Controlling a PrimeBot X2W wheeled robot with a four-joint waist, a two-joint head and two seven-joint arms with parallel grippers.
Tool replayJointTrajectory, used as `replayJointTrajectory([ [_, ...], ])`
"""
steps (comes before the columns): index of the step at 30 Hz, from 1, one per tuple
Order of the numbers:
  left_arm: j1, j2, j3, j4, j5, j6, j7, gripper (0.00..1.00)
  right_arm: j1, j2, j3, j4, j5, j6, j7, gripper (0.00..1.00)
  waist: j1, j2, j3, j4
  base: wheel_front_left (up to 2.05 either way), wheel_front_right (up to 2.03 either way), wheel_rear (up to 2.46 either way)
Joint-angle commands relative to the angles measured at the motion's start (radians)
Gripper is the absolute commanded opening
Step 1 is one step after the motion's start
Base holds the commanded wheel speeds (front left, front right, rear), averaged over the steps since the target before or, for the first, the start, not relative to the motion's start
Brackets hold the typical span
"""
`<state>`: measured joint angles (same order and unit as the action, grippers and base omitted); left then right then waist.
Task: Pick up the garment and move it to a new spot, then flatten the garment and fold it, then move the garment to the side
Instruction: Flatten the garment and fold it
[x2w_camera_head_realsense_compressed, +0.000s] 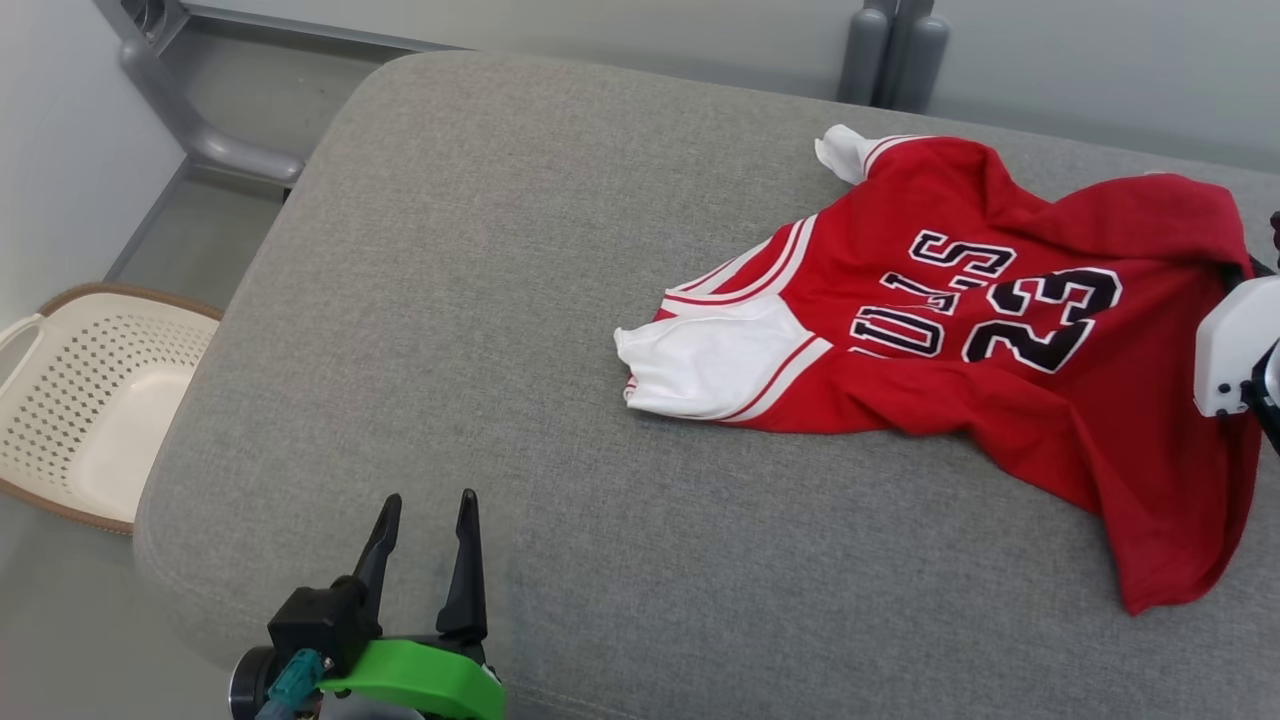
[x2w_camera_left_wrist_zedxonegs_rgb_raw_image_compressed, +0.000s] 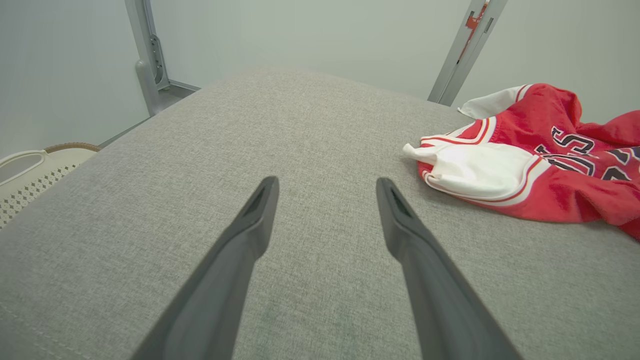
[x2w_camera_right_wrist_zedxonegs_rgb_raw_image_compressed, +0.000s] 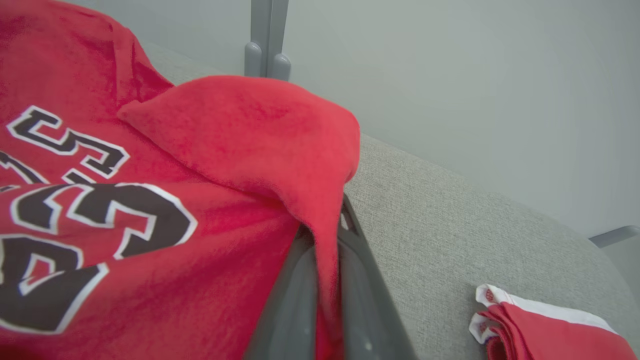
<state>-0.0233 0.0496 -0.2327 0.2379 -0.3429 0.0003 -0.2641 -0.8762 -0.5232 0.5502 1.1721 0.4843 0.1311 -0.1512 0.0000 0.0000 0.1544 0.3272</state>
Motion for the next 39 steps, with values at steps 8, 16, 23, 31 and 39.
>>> replayJointTrajectory([
  [8,-0.010,0.002,0.019,-0.005,0.000,0.009,0.000,1.00,-0.063,-0.009,-0.034,0.098,-0.091,-0.001,-0.065,1.00,0.0000,0.0000,0.011,0.021,0.00,0.00,0.00],
  [16,-0.008,0.002,0.024,-0.010,0.013,0.005,0.000,1.00,-0.055,0.085,-0.013,0.017,-0.093,-0.001,-0.108,1.00,0.0000,0.0000,-0.011,-0.033,0.00,0.00,0.00],
  [23,-0.019,0.002,0.017,-0.008,0.016,-0.003,0.000,1.00,0.019,0.190,0.124,-0.155,-0.003,-0.001,-0.090,1.00,0.0000,0.0000,-0.004,-0.027,0.00,0.00,0.00],
  [31,-0.039,0.002,0.001,-0.004,-0.005,0.003,0.000,1.00,0.049,0.187,0.333,-0.270,0.172,-0.001,-0.001,1.00,0.0000,0.0000,0.024,0.065,0.00,0.00,0.00],
  [39,-0.034,0.002,-0.016,-0.002,-0.027,0.013,0.000,1.00,0.035,0.134,0.464,-0.300,0.339,-0.001,0.089,1.00,0.0000,0.0000,0.038,0.149,0.00,0.00,0.00],
])
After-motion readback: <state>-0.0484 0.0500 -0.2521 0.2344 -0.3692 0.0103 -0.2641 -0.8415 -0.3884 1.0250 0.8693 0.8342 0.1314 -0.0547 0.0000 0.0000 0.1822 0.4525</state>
